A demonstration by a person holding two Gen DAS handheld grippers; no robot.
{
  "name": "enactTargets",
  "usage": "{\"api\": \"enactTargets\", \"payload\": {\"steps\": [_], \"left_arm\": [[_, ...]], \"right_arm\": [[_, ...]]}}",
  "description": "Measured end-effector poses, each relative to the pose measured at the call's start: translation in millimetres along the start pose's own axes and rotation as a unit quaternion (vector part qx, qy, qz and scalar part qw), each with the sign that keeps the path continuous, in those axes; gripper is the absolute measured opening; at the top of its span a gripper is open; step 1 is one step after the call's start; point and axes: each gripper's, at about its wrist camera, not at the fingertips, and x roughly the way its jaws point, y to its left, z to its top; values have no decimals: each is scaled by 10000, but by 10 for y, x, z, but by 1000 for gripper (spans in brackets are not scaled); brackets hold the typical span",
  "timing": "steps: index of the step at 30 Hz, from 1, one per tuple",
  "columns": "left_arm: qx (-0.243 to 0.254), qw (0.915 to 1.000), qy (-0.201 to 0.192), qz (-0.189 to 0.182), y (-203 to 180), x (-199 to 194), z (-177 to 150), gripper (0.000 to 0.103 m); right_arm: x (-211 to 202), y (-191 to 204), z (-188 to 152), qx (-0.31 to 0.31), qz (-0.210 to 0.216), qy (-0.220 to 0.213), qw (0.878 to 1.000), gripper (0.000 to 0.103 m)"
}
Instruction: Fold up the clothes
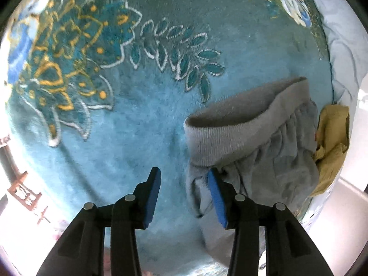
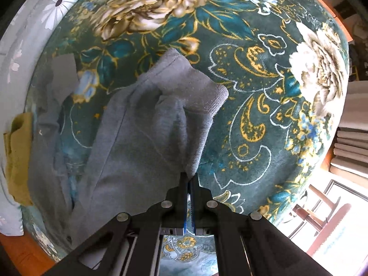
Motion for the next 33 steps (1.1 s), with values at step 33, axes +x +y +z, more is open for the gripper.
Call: {"api": "enactTargets", "payload": {"steps": [33], "left_arm": [[677,9896,-145,1263,-667,-202,347,8]], "right_arm": [[21,-92,-912,-174,294,-61,9994,11]]}}
